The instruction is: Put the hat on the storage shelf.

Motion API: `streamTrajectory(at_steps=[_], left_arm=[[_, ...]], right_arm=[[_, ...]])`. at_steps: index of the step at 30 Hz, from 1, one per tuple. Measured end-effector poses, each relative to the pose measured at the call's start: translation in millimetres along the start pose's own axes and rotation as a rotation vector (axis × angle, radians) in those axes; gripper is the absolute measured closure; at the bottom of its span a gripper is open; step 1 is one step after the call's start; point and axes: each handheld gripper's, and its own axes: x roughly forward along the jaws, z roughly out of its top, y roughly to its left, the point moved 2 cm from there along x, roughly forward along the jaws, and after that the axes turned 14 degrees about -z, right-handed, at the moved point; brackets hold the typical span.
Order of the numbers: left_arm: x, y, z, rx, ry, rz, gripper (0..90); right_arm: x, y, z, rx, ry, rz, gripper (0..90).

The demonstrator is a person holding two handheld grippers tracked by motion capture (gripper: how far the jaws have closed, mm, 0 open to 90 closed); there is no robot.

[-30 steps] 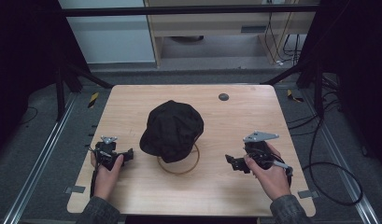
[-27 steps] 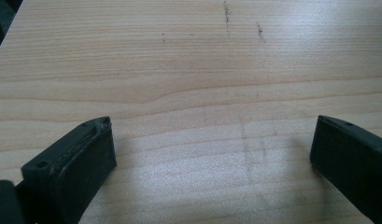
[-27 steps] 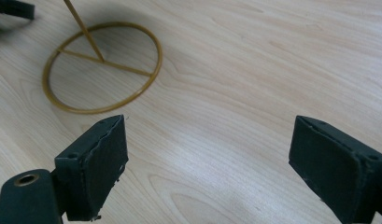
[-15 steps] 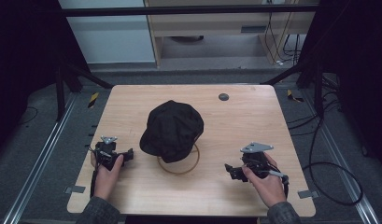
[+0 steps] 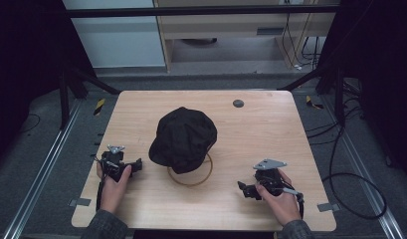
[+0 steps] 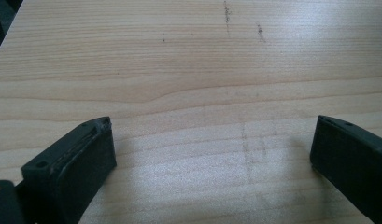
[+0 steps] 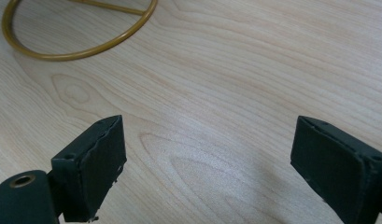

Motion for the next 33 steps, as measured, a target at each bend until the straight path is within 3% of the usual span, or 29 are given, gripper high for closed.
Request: streamTrajectory(at_steps=[13, 23, 27, 33], left_arm=[[0.0, 0.0, 0.0, 0.0, 0.0, 0.0, 0.0], [0.5, 0.3, 0.5, -0.004, -0.002, 0.003, 0.0], [1.2, 0.8, 1.3, -0.009, -0.003, 0.008, 0.0], [2.8, 3.2, 3.2, -0.016, -0.006, 0.015, 0.0]], right_arm=[[16.0, 2.6, -2.1, 0.029, -0.009, -0.044, 10.0], [28.6, 7.7, -2.5, 0.028, 0.001, -0.078, 8.8], [34.1, 11.0, -4.5, 0.011, -0.015, -0.112, 6.6], [35.9, 13.2, -3.7, 0.016, -0.017, -0.119, 5.2]])
